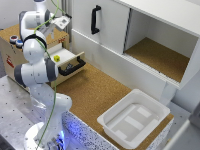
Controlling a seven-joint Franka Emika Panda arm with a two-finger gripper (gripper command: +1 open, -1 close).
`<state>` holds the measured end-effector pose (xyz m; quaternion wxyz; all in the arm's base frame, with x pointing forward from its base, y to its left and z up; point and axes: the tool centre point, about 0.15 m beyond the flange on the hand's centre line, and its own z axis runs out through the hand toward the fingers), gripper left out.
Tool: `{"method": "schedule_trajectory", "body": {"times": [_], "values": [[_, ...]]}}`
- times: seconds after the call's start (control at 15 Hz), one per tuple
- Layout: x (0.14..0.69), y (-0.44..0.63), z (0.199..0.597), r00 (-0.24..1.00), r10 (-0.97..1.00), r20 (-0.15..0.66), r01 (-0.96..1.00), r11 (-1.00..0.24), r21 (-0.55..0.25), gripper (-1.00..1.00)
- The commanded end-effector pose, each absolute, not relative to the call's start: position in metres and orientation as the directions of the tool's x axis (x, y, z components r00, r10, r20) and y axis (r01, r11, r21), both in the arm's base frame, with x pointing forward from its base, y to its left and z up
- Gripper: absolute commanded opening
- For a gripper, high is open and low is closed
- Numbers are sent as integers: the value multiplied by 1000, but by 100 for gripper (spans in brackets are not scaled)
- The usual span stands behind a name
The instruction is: Turn on the blue light
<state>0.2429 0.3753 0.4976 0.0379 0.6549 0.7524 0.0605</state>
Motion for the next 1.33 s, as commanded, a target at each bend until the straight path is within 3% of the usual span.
{"method": "schedule_trajectory", "body": {"times": [0.0,0.13,0.27,0.47,0.6,0.73,1.2,1.27], "values": [[221,431,538,78,993,-92,990,-88,-106,100],[196,445,556,143,986,-87,982,-152,-109,100],[180,460,566,176,974,-140,980,-188,-72,100],[173,479,565,220,966,-132,973,-228,-47,100],[171,495,563,200,970,-140,978,-206,-33,100],[170,511,569,159,983,-96,987,-161,-15,100],[159,537,553,60,997,-57,997,-62,-44,100],[156,537,551,52,997,-49,997,-54,-48,-100]]}}
